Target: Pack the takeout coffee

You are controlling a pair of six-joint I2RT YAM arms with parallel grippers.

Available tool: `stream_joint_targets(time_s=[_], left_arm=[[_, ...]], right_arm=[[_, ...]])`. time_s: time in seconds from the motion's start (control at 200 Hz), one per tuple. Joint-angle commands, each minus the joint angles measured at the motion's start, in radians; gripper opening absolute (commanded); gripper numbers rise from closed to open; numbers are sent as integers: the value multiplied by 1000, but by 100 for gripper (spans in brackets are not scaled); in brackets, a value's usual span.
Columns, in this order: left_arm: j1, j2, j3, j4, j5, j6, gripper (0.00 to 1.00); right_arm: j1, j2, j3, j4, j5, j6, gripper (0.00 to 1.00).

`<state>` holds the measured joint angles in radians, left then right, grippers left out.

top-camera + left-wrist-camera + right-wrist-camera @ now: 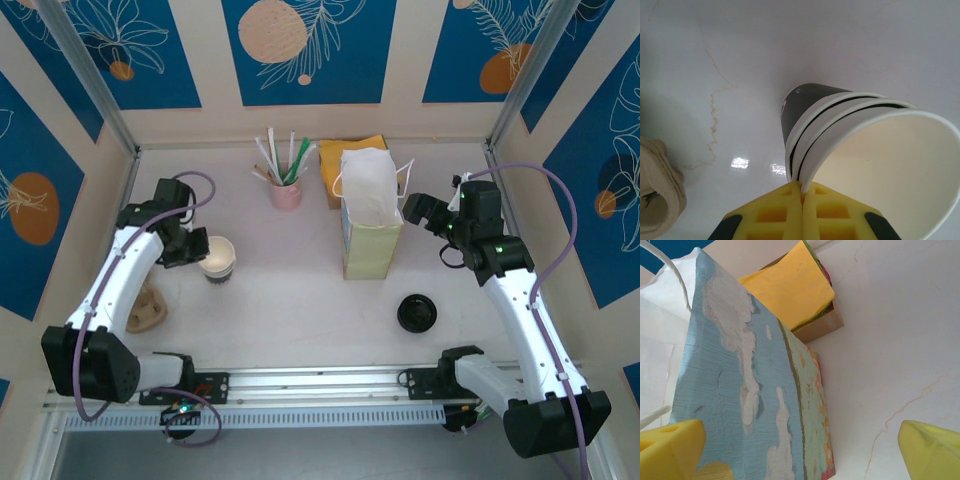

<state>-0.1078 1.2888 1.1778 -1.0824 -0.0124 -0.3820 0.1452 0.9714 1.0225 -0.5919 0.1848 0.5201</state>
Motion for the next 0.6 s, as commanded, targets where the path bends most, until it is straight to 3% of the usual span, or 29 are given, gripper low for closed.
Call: stream_joint_targets(time_s=[0.0, 0.25, 0.34, 0.595], left_arm=[[16, 7, 25, 21, 69, 24, 1], [37, 18, 13, 42, 159, 16, 4], [40, 26, 3, 45, 170, 12, 0], [48, 58, 0, 46, 186, 16, 4]], right_arm=[[8, -17, -10, 3, 15, -20, 99], [8, -16, -16, 9, 9, -18, 99], [7, -16, -16, 10, 8, -18, 99], [8, -18, -16, 7, 13, -19, 99]])
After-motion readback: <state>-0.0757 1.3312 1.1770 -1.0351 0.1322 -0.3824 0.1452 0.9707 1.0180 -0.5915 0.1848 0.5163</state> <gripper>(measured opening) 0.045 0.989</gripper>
